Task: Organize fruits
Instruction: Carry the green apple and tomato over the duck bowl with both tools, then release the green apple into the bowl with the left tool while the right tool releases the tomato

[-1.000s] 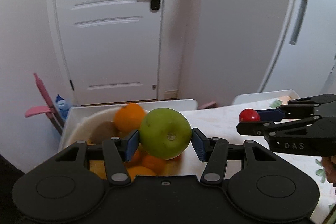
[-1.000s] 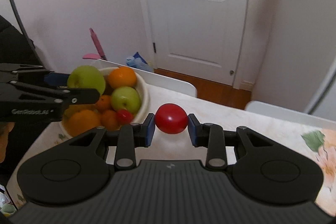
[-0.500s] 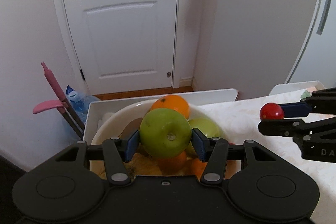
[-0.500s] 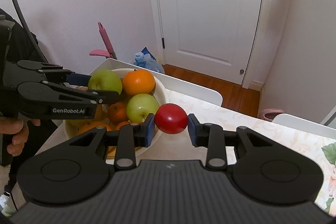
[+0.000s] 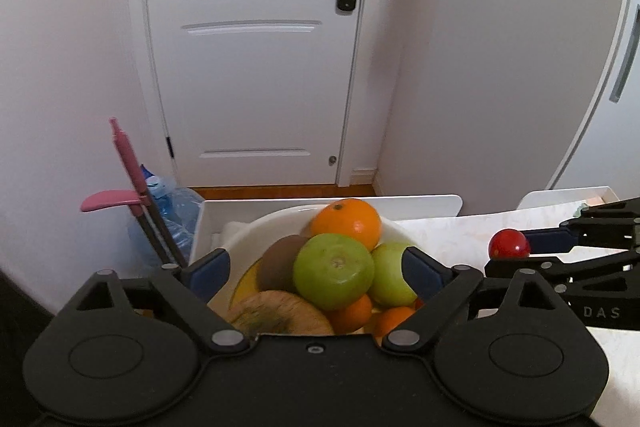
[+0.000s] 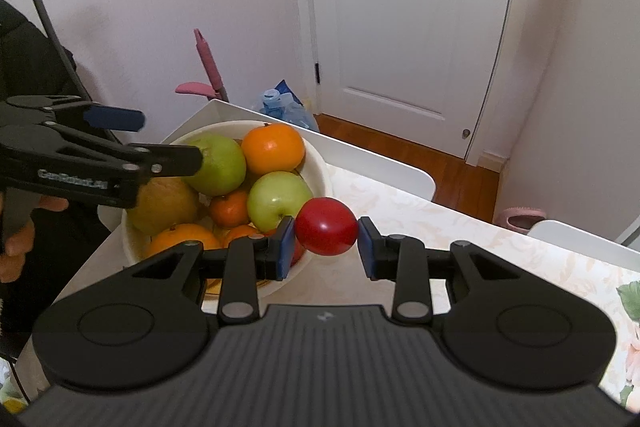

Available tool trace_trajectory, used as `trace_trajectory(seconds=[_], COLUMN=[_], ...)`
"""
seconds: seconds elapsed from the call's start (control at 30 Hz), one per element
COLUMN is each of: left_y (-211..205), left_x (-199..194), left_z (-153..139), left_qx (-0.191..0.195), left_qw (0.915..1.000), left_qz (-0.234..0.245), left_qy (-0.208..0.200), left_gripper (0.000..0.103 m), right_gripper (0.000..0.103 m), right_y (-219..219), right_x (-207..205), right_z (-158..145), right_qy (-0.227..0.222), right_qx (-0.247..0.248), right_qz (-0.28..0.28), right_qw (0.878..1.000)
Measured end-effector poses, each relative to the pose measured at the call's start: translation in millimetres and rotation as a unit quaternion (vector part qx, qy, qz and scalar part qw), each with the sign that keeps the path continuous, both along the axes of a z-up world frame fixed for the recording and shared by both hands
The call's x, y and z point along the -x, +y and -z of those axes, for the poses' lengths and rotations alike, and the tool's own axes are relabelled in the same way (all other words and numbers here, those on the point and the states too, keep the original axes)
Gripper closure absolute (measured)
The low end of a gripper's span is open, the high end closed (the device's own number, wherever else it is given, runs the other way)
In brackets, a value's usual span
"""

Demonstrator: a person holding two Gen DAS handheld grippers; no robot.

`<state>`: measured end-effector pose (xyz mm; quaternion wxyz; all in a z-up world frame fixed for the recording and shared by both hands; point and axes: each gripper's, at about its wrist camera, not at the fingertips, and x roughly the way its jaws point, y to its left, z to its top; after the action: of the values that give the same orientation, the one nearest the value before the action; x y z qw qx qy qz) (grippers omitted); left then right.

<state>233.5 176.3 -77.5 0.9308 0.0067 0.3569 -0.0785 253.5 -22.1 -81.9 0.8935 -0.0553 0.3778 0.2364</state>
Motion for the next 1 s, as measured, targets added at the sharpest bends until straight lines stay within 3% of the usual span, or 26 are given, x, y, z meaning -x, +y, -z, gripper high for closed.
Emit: trace_trajectory(seconds=[0.33,0.73,0.87,0.9,1.0], left_y=[17.2,30.0,33.5,33.3,28.9], left_x=[27.9,43.4,46.0,46.8,52.1], left_z=[-12.3,-6.6,-6.9,-7.6,-10.8], left_qx=[-0.020,-0.026,-0.024,-0.024,-0.029], left_qw=[0.9991,0.9992,0.9993,0.9993,0.9990], left_qz=[-0.033,-0.026,-0.022,-0.022,-0.021], left_qy=[-0.015,-0.017,-0.019,-0.020,-0.028], left_gripper=[0.000,0.000,0.000,0.000,0.000], right_gripper=[0.055,0.053,0.010,0.005,0.005], right_y=[26.2,61.8,65.7,64.9,59.4], right_x=[-0.6,0.2,7.0,10.5,17.8], right_z=[1.6,18.8,15.4,13.7,9.6], right_qy=[0.001,0.009,-0.009,-0.019,-0.024], right_qx=[-0.002,-0.014,-0.019,-0.019,-0.022], right_qz=[-0.040,-0.058,-0.054,-0.050,-0.049], right_qw=[0.999,0.998,0.998,0.998,0.998])
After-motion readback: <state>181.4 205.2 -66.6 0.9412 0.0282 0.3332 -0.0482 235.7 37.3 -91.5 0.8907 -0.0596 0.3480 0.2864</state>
